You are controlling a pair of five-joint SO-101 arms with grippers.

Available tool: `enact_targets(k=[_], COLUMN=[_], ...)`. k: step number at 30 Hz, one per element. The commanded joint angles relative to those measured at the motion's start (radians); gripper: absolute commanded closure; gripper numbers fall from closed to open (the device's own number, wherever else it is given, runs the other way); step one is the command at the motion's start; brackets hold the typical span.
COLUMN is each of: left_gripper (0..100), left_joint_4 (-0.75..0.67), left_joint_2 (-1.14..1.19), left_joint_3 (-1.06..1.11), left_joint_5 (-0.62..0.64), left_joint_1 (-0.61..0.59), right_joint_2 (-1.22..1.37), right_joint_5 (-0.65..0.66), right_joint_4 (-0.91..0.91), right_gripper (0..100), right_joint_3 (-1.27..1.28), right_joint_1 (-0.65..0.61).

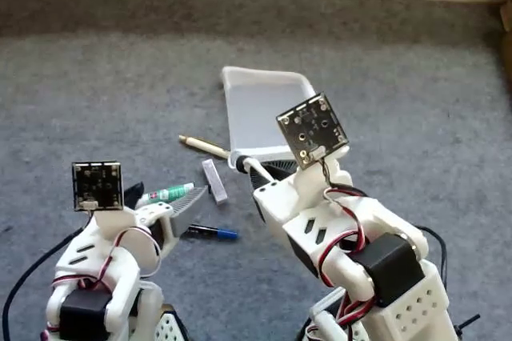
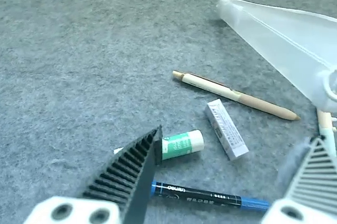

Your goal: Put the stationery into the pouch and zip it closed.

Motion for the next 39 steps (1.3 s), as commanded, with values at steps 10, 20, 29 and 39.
enact_targets(k=[10,20,29,39], left_gripper=[62,62,62,68], left_joint_4=[-0.199,-0.276,-0.400,-0.463], left_joint_2=[0.005,0.004,0.005,0.002], left_joint_3=[0.085,0.154,0.245,0.278], left_joint_5=[-0.011,-0.009,-0.011,-0.014], left_joint_1=[0.159,0.151,0.104,0.102], right_joint_2=[-0.022,-0.027,-0.028,-0.028], right_joint_5=[-0.011,-0.011,-0.011,-0.011], right_joint_4=[-0.033,-0.031,-0.030,-0.028], right_gripper=[99.4,99.4,99.4,99.4], right_joint_3=[-0.068,-0.062,-0.062,-0.061], right_joint_1=[-0.079,-0.093,-0.094,-0.094])
